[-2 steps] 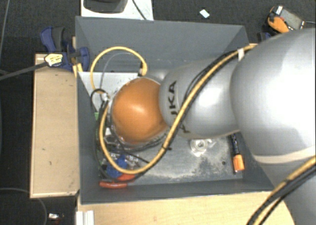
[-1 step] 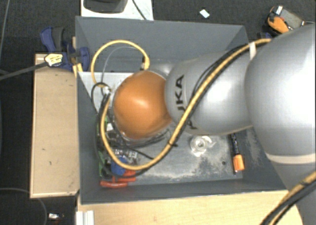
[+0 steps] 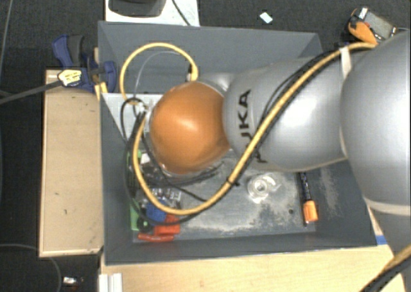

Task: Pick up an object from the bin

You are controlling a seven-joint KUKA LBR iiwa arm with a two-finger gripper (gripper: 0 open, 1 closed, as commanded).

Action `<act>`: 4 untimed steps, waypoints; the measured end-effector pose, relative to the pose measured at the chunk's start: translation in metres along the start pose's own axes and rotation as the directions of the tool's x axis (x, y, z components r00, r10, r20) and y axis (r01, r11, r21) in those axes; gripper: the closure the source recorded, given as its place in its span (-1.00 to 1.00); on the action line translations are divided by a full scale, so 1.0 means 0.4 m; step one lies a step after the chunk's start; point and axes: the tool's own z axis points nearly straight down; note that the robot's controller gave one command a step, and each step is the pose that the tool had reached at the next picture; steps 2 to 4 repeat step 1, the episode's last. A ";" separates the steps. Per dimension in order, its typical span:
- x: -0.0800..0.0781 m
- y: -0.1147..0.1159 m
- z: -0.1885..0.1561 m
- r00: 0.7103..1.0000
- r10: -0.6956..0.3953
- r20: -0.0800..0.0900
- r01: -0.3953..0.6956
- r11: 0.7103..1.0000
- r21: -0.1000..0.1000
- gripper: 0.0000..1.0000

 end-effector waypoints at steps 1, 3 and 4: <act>-0.003 -0.002 -0.091 1.000 0.003 0.003 -0.003 1.000 0.001 1.00; -0.003 -0.002 -0.091 1.000 0.003 0.003 -0.003 1.000 0.001 1.00; -0.003 -0.002 -0.091 1.000 0.003 0.003 -0.003 1.000 0.001 1.00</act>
Offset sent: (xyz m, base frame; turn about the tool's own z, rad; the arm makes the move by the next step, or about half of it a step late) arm 0.0001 0.0003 0.0559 0.0013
